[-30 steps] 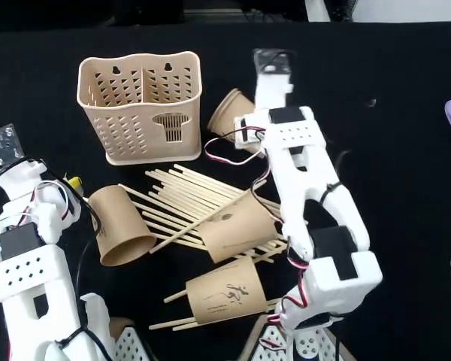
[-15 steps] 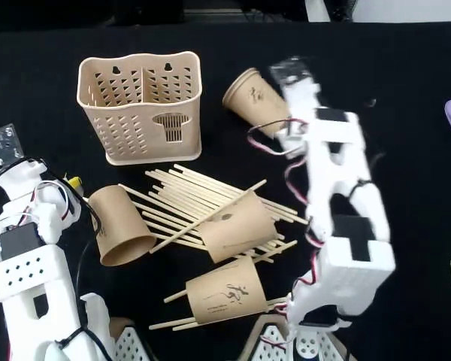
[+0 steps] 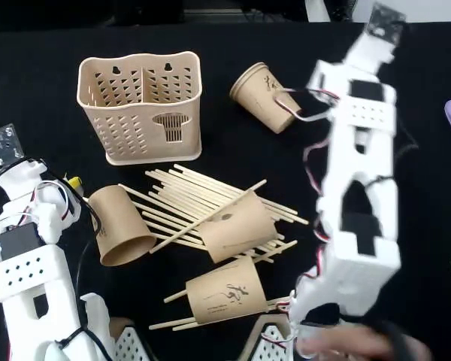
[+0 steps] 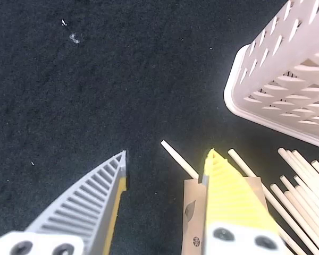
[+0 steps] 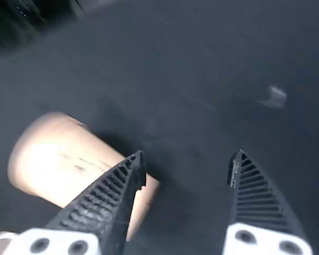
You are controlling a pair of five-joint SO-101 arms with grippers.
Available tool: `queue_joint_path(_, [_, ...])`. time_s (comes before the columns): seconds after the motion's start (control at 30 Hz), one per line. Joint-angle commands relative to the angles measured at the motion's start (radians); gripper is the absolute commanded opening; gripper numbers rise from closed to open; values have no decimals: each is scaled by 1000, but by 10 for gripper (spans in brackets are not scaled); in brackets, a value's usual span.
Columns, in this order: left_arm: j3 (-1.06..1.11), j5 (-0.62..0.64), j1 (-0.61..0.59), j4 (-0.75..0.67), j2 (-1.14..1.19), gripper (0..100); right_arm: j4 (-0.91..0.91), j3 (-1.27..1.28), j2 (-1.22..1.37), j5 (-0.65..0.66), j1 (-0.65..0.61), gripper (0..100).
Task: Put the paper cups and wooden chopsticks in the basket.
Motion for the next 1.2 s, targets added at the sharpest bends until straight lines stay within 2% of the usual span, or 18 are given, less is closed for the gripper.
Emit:
queue_joint_path(0.0, [-13, 3, 7, -14, -18, 238, -14, -274, 110, 2, -124, 250])
queue_joint_path(0.23, [-13, 3, 7, -12, -18, 238, -9, -739, 469, 120, -236, 250])
queue_joint_path(0.47, [-13, 3, 7, -12, -18, 238, 160, -1098, 788, 276, -255, 250])
queue_joint_path(0.63, [-13, 3, 7, -9, -18, 238, 296, -1302, 941, 341, -216, 250])
queue_joint_path(0.73, [-13, 3, 7, -9, -18, 238, 433, -1409, 972, 384, -166, 250])
queue_joint_path(0.93, [-15, 3, 7, -9, -18, 238, 672, -1406, 912, 500, -52, 250])
queue_joint_path(1.17, [-15, 3, 7, -8, -18, 238, 845, -1409, 825, 655, 60, 251])
